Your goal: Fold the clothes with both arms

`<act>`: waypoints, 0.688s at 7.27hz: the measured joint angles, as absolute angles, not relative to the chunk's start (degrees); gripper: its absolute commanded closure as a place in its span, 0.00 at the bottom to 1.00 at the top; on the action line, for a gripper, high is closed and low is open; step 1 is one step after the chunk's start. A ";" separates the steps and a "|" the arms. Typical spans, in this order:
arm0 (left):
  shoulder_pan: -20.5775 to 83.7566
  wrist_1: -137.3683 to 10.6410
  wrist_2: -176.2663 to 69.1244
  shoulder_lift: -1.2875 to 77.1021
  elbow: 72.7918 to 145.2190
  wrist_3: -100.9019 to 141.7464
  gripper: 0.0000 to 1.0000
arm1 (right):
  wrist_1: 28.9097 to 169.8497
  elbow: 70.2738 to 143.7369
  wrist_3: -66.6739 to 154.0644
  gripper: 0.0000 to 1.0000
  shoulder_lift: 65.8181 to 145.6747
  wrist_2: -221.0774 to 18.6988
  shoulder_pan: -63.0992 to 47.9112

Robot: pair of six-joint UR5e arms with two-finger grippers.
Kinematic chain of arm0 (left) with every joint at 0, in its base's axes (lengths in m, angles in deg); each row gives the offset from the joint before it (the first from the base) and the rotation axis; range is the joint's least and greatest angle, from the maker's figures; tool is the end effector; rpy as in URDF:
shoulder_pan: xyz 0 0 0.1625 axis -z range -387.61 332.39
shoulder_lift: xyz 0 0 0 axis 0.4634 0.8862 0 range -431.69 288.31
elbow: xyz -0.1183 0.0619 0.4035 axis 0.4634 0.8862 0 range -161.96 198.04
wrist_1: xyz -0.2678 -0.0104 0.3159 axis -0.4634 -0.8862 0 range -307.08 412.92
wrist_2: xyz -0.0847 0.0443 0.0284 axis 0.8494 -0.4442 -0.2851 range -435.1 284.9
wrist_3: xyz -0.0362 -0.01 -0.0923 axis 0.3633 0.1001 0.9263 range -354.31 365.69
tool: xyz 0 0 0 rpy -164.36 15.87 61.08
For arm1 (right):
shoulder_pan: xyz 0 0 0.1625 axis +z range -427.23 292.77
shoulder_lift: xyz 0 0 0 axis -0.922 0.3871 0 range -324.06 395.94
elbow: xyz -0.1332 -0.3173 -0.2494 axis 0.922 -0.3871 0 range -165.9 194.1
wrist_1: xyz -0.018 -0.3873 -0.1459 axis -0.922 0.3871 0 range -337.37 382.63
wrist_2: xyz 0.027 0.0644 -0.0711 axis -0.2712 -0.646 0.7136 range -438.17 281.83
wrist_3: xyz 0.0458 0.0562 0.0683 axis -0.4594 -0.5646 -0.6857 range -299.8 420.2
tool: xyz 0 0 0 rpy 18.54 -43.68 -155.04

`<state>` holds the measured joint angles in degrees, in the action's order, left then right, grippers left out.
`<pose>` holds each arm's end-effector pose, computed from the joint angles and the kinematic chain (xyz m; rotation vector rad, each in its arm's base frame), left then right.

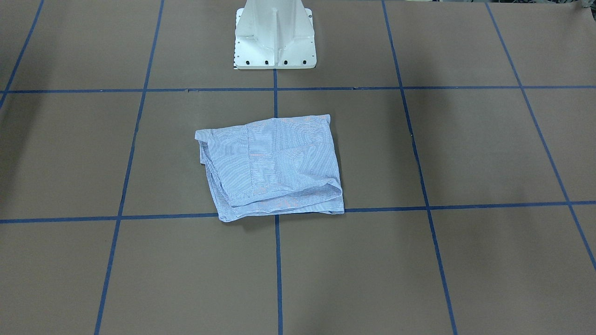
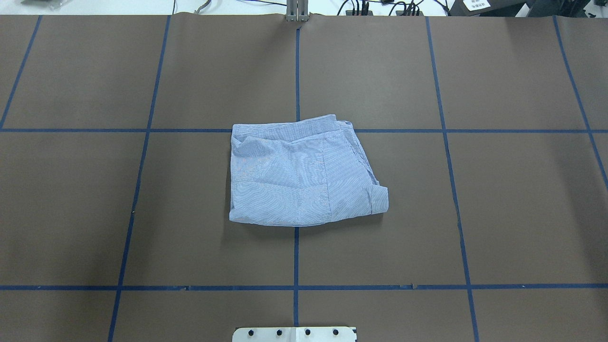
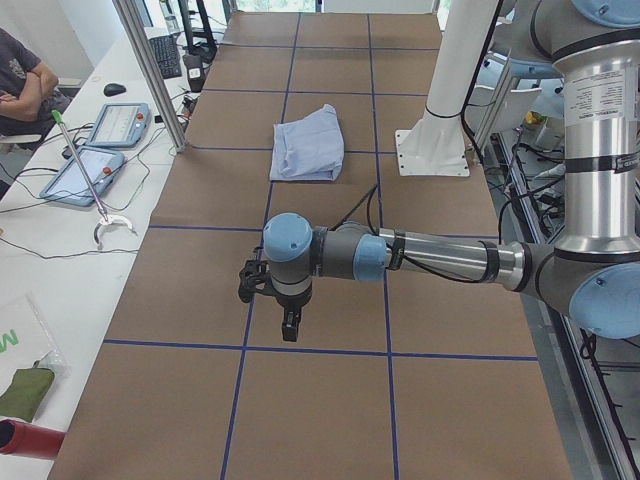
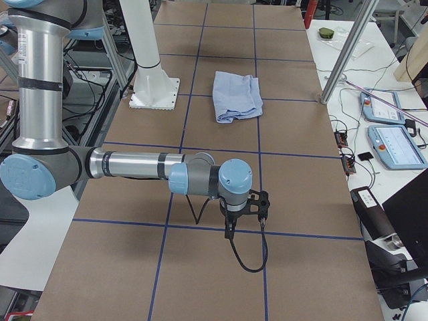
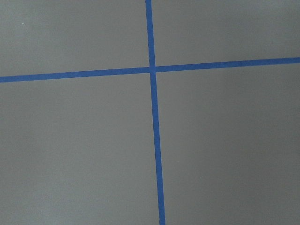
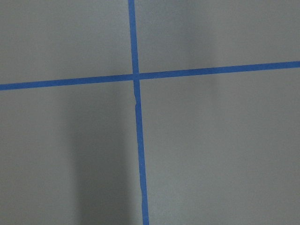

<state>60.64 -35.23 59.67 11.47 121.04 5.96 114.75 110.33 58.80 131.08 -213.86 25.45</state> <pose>-0.0495 -0.4458 0.6055 0.0575 0.7823 0.0539 0.0830 -0.4490 0.6496 -0.0081 -0.7978 0.0744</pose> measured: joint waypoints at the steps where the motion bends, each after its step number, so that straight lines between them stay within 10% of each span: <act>1: 60.64 -35.22 59.64 11.44 121.04 5.91 0.01 | 114.81 110.25 59.23 0.00 131.10 -213.81 24.86; 5: 60.64 -35.21 59.58 11.45 121.04 5.78 0.01 | 115.06 110.11 59.39 0.00 131.17 -213.91 24.45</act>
